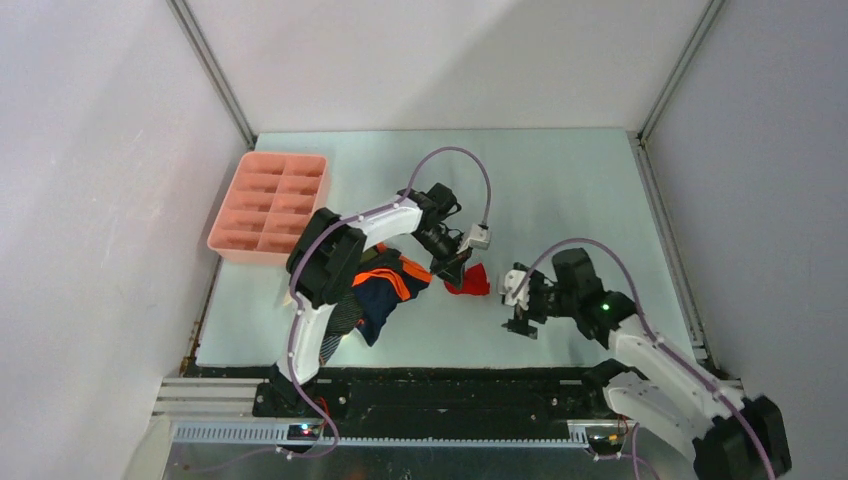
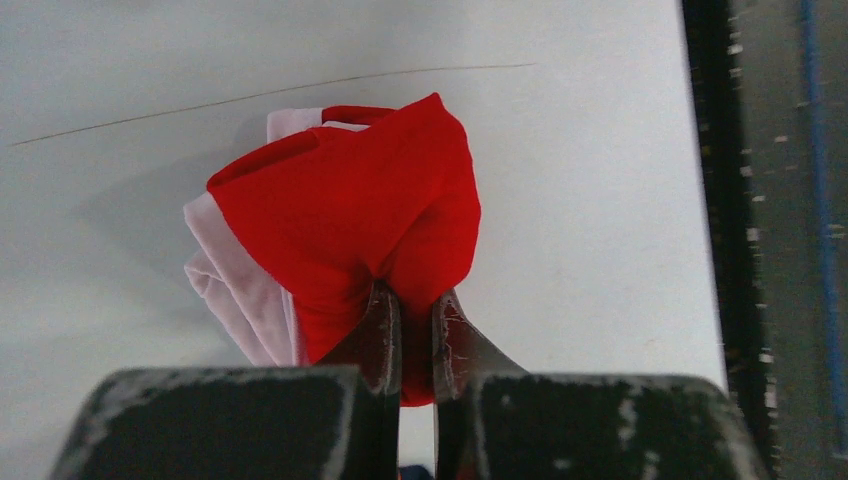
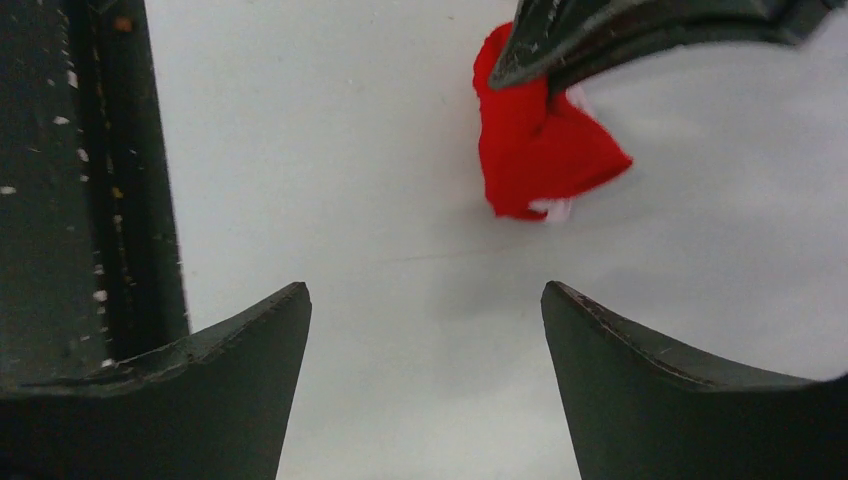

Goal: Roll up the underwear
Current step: Pick up the underwear from the center of the board.

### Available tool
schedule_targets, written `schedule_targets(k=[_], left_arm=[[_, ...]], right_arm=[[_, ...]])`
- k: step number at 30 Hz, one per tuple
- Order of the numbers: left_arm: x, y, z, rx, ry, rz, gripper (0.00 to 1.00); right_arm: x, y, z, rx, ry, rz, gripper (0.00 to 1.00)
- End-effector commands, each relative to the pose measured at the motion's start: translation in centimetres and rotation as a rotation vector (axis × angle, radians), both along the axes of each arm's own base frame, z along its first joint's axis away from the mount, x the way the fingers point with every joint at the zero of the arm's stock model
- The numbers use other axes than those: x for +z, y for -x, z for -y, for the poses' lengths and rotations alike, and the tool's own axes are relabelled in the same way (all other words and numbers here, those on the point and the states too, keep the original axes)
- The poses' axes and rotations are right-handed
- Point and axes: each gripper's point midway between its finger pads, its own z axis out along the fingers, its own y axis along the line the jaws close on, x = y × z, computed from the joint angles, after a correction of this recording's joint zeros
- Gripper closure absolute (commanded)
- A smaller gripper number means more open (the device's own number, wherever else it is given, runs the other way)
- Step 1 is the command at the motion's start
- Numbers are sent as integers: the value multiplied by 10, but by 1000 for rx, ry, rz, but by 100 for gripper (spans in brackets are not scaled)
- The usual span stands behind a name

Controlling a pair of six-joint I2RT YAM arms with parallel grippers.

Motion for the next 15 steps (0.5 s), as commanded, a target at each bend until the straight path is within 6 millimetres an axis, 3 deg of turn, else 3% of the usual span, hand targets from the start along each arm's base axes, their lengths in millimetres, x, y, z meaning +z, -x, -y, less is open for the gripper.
schedule_targets(k=[1,6,12,15], left_arm=[[-19,83,-30,-1,-210,-444,100],[-21,84,-30,21,-216,-494,100],[-19,72,-32,56,-206,-514,100],[-17,66,-32,77,-195,-533,100]], right_arm=[[13,-40,-32,110,27,287,12],[4,-52,-68,223,22,367,12],[-15,-43,-90,360,41,338,13],[-23,-43,-100,396,60,296,19]])
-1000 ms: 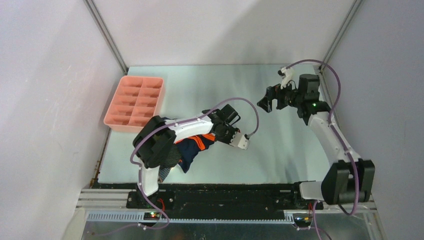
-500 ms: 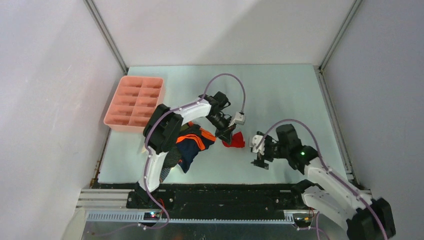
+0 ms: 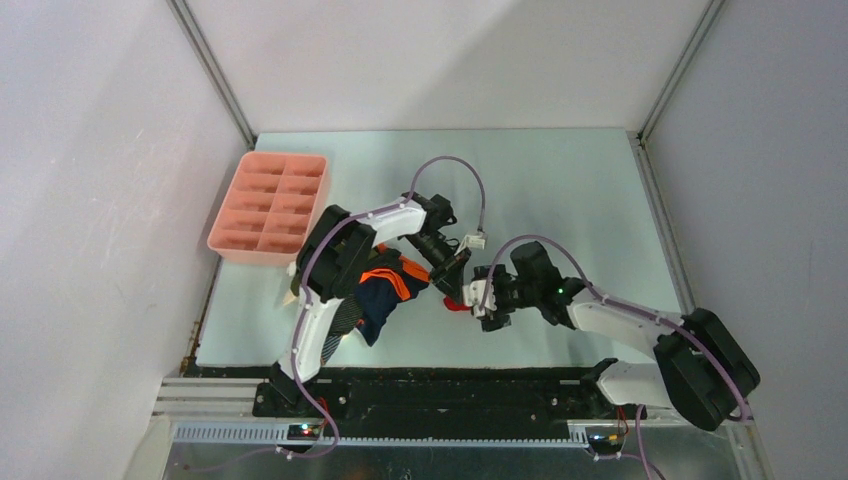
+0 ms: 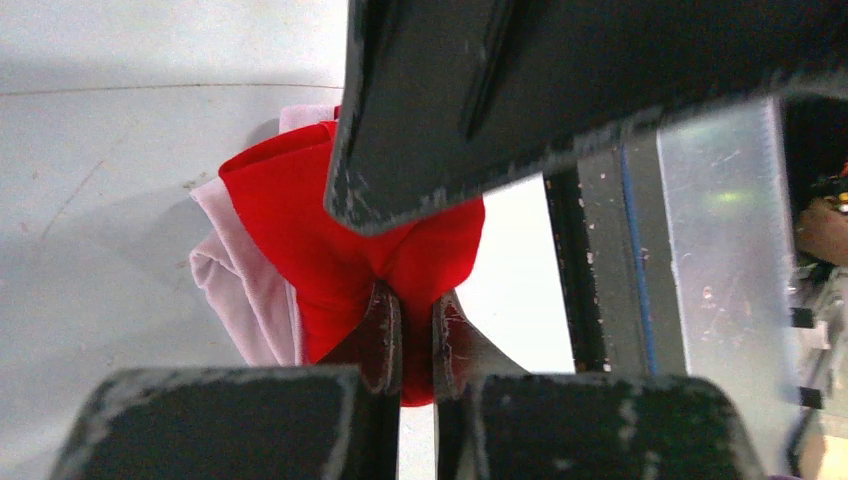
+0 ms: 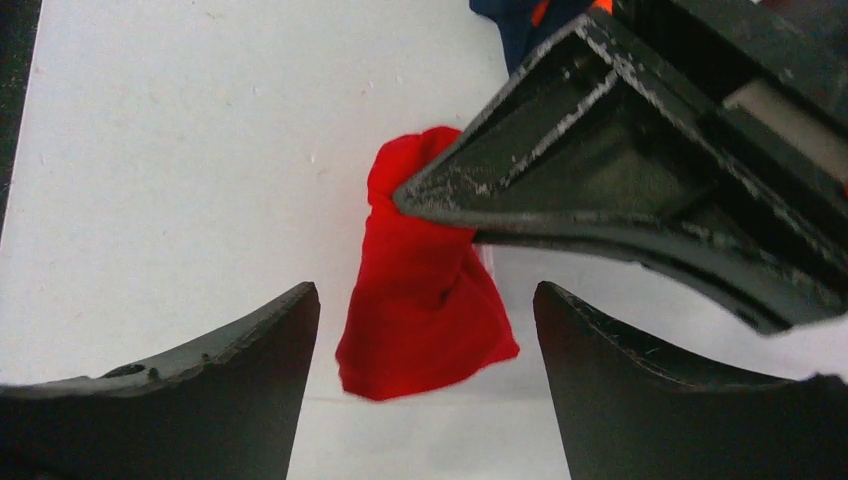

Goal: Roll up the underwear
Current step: Pick up the underwear from the center of the board.

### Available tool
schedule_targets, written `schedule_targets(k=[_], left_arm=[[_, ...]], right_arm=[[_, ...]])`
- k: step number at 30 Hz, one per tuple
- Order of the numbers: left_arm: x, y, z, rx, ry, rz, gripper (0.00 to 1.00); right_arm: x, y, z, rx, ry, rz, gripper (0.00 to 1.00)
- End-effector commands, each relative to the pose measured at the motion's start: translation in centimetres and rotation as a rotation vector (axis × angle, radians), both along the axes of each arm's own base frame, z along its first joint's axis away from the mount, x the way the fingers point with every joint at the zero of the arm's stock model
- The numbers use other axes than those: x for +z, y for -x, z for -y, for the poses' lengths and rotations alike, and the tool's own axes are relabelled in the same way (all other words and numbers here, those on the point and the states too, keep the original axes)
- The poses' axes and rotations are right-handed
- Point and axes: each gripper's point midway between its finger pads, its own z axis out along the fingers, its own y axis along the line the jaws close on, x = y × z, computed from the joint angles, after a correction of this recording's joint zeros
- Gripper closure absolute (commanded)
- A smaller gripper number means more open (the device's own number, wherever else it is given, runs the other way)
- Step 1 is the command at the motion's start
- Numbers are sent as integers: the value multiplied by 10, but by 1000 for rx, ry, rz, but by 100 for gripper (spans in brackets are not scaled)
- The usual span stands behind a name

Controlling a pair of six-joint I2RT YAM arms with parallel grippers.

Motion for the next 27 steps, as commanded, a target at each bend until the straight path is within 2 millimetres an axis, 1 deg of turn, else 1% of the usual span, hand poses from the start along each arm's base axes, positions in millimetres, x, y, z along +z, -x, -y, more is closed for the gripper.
schedule_targets(k=[1,3,4,5,6,8,10,11,12,13,14,15,16,17,18,19,20,21,22,23,24,25,26,27], left_arm=[[-26,17,-30,24,-210,-155,100],[-24,14,-30,39,-202,-169,100],[-23,14,-30,43,-197,-179,100],[-22,13,-30,49,-192,-187,100],[-22,13,-30,52,-191,-192,100],[-20,11,-31,63,-185,-200,100],[-19,8,-33,81,-181,-209,100],[-17,4,-35,100,-180,-218,100],[-15,0,-35,114,-171,-211,98],[-14,-4,-38,147,-183,-232,96],[-12,-12,-36,169,-167,-207,94],[-12,-19,-40,220,-195,-227,86],[-11,-31,-38,256,-171,-179,82],[-12,-53,-37,341,-174,-155,72],[1,-66,-36,390,-146,-114,68],[3,-89,-37,501,-132,-109,60],[21,-100,-39,557,-96,-79,58],[33,-129,-39,671,-51,-68,54],[48,-139,-43,729,-23,-43,52],[67,-162,-45,814,44,-21,49],[83,-168,-50,862,77,9,47],[104,-185,-52,919,157,42,45],[118,-191,-59,967,190,68,45],[133,-198,-59,1003,241,75,43]], right_arm=[[10,-13,-28,85,-19,40,20],[-7,-16,-27,59,43,-4,25],[-18,-20,-26,40,88,-13,28],[-24,-19,-27,42,116,-11,33],[-33,-26,-25,15,160,3,36],[-39,-32,-25,-9,199,5,40],[-41,-34,-27,-19,228,-33,48],[-42,-34,-26,-23,246,-49,57],[-46,-34,-24,-22,281,-81,63],[-47,-35,-23,-24,299,-94,77],[-49,-34,-21,-22,329,-131,85],[-48,-35,-21,-24,325,-160,95],[-42,-36,-22,-26,328,-193,99],[-37,-36,-23,-34,300,-248,100],[-28,-39,-25,-40,288,-289,100],[-8,-49,-33,-61,219,-343,100],[-9,-44,-29,-77,227,-433,100],[14,-56,-36,-130,142,-511,100],[15,-56,-34,-172,133,-606,100],[31,-70,-36,-246,54,-727,100],[37,-75,-35,-291,19,-805,100],[49,-85,-32,-370,-53,-936,100],[56,-94,-33,-393,-107,-960,100],[67,-96,-31,-418,-156,-1015,100]])
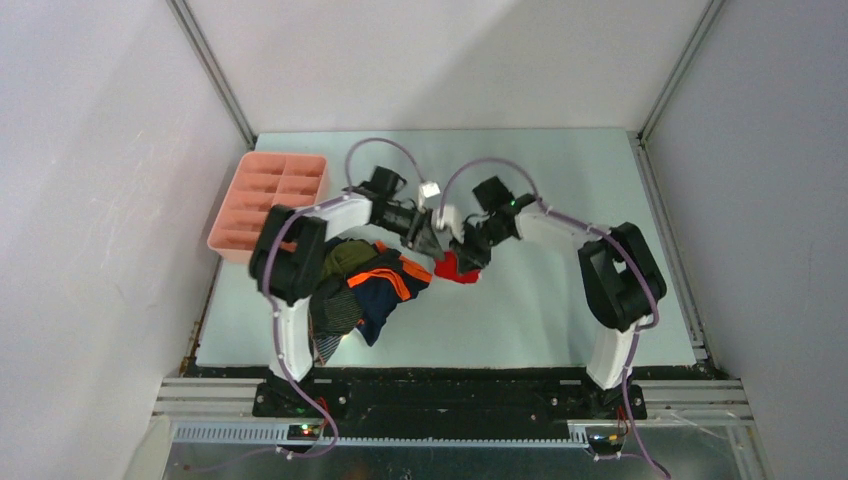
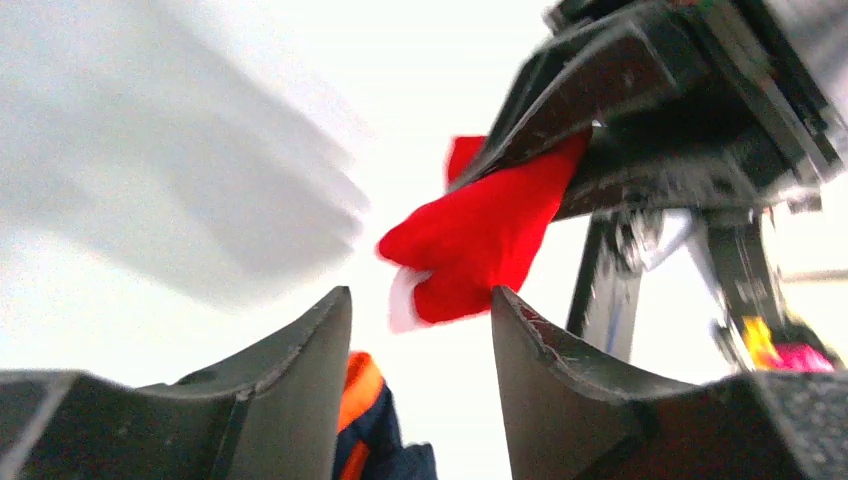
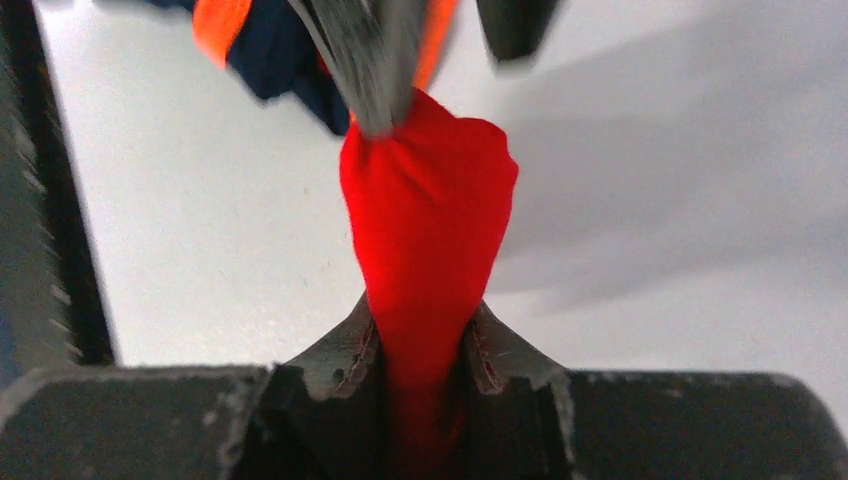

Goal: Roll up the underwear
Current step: Pick up the underwear from the center of the board, then place the underwear in the storage box.

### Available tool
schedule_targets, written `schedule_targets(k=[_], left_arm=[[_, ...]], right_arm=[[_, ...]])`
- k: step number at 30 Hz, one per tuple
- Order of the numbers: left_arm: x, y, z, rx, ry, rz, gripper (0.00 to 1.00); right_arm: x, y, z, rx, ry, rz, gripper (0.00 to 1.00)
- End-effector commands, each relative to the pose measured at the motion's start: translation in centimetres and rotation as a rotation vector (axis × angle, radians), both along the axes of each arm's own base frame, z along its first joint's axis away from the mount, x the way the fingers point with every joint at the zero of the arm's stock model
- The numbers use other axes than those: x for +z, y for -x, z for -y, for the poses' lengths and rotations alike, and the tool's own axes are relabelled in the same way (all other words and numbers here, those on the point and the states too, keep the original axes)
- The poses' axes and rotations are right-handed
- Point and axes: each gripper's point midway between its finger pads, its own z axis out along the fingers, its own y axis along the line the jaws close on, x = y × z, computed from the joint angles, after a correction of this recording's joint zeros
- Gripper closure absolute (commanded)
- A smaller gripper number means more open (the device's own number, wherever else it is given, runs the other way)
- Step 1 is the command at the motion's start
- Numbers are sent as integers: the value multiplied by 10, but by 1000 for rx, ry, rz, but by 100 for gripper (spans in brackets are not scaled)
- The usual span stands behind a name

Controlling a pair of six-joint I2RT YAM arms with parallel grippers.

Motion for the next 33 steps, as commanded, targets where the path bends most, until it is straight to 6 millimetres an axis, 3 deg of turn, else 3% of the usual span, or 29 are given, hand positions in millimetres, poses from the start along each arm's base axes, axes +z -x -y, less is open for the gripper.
schedule_targets(k=[1,3,5,6,9,12,15,18,22,29,33], left_arm=[[92,-82,-13,362,158,260,41],[108,-86,-14,424,223,212,39],[118,-88,-13,460,278,180,25],[126,-88,-11,455,309,194,20],[135,-79,-7,422,368,149,19],[143,-72,-7,394,374,152,22],[128,-72,-20,447,249,95,34],[143,-72,-31,484,260,100,40],[158,-73,-24,436,306,102,39],[173,-77,-10,389,405,104,50],[163,-80,-6,405,361,88,40]], right_arm=[[66,-7,0,-233,-247,-347,100],[84,-8,-3,-244,-307,-395,100],[108,-13,-8,-300,-390,-525,100],[116,-23,-11,-300,-434,-505,100],[135,-40,-9,-375,-506,-587,100],[145,-67,-1,-478,-554,-568,100],[147,-95,12,-652,-563,-546,100],[154,-114,20,-732,-559,-459,100],[163,-120,15,-755,-537,-361,100],[170,-113,-4,-774,-488,-253,100],[180,-104,-17,-740,-502,-242,100]])
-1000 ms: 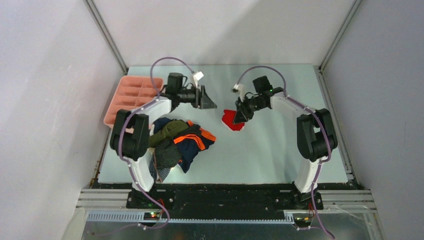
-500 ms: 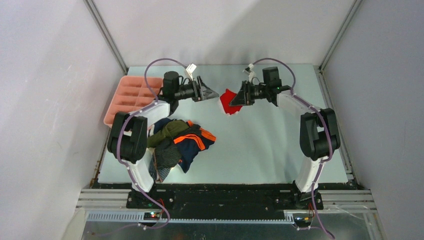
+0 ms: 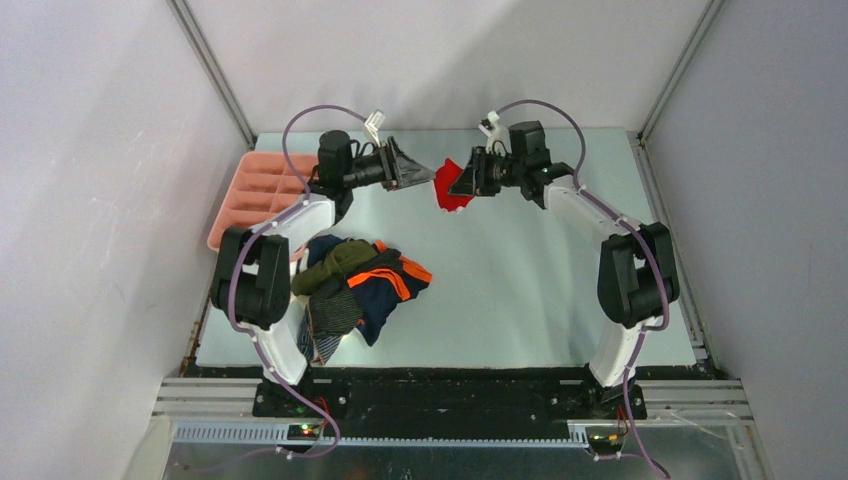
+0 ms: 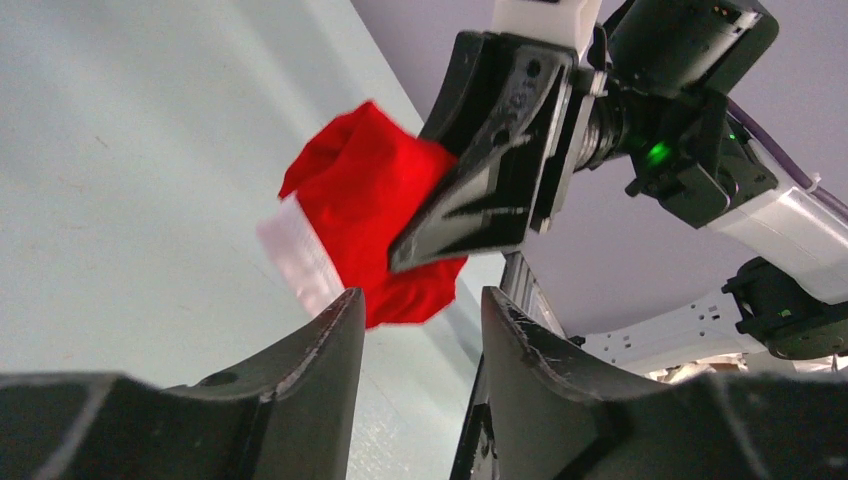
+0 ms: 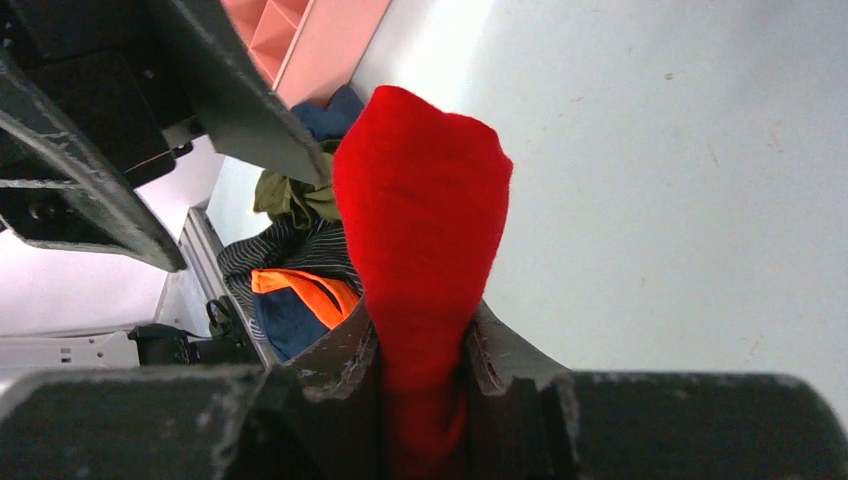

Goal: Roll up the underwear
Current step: Place the underwear in the storage box.

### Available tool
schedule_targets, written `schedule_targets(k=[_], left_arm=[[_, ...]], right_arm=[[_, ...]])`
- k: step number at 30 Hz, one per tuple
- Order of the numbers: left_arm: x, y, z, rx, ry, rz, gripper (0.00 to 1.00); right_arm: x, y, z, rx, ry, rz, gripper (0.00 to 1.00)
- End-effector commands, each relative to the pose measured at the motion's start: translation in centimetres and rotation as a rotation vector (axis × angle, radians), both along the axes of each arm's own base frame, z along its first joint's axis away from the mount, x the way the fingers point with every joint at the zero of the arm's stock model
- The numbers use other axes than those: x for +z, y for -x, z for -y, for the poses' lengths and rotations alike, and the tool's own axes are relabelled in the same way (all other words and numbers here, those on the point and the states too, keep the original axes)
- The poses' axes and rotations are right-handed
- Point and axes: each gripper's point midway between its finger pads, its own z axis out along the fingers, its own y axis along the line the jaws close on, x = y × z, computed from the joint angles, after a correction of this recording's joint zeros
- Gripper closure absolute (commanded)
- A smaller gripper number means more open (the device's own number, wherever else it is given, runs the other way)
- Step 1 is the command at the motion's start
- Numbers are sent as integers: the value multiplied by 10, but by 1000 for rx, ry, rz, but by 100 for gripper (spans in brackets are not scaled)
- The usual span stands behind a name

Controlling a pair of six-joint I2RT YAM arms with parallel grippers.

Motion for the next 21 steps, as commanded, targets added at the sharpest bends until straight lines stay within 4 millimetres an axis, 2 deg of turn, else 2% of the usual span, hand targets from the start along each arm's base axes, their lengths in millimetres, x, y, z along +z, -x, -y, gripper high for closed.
schedule_targets(k=[1,4,12,15,21], left_arm=[[11,-5,7,6,-8,22,38],[-1,-8,6,31,-51,-6,33],[-5,-5,14,6,-57,-18,31],[-1,-5,17,-6,-32,-8,30],[13,0,23,-57,63,34,32]], right_arm=[[56,3,-12,7,-22,163,100],[64,8,-18,25,-33,184,100],[74,13,-29,52,-79,204,100],[76,24,-40,127,-144,179,100],[76,24,-49,171,-185,181,100]])
